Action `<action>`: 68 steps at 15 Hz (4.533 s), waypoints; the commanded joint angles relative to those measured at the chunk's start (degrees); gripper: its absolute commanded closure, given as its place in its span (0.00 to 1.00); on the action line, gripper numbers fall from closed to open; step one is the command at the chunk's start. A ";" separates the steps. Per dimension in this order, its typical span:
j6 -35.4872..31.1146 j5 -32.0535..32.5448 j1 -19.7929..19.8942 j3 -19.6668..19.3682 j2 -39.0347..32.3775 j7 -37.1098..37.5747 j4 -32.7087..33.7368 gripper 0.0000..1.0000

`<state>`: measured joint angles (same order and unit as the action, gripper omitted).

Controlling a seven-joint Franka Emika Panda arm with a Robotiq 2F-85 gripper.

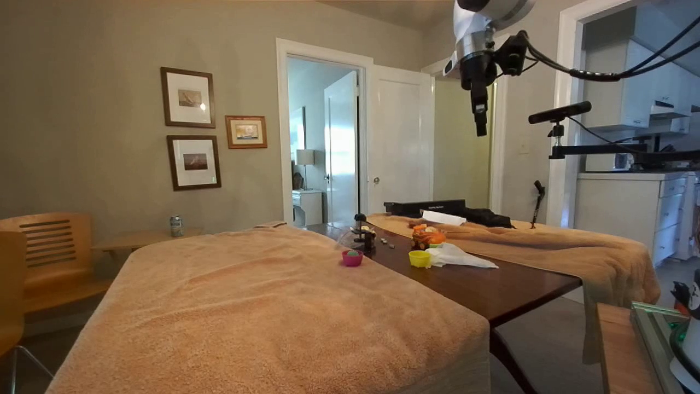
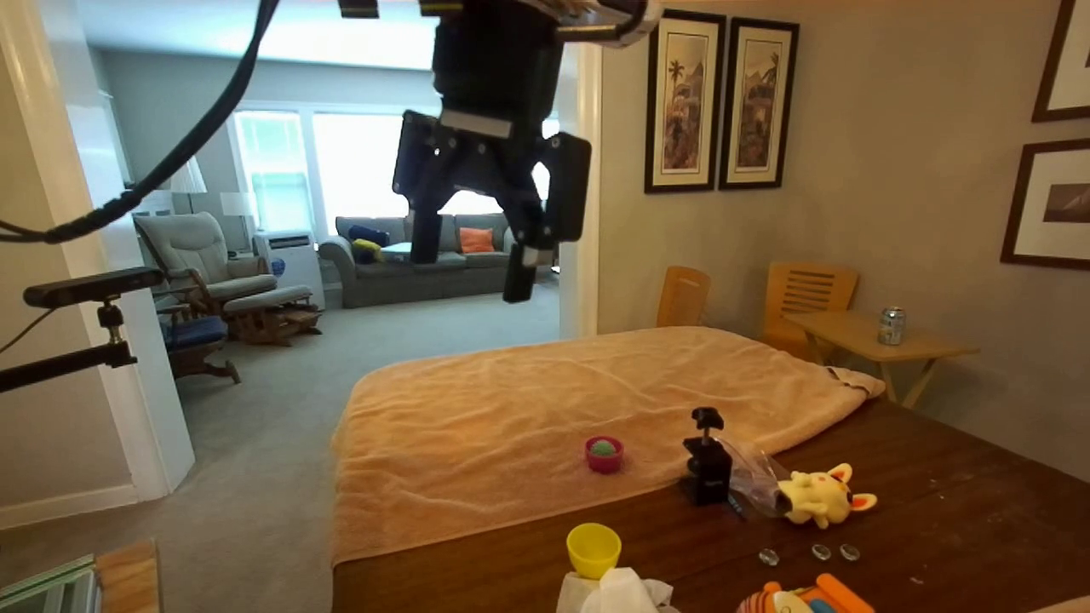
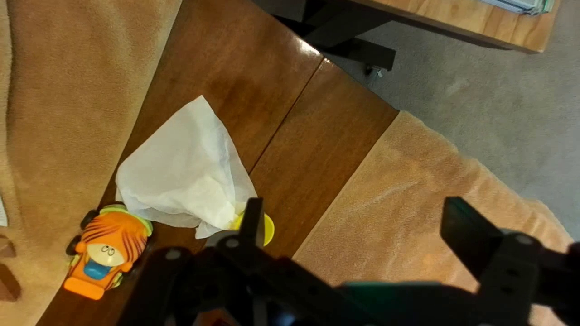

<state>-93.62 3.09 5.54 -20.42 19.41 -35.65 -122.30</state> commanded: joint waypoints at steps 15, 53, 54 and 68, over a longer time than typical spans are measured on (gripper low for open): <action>-31.11 -3.05 3.98 2.05 -14.81 -13.42 -7.05 0.00; -59.00 1.60 7.95 13.95 -36.11 -12.50 -9.52 0.00; -59.11 1.45 8.03 14.12 -36.11 -12.81 -9.50 0.00; -58.22 2.83 7.86 14.99 -38.66 -14.59 -8.18 0.00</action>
<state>-151.49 3.83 12.86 -5.32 -17.74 -50.02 -131.58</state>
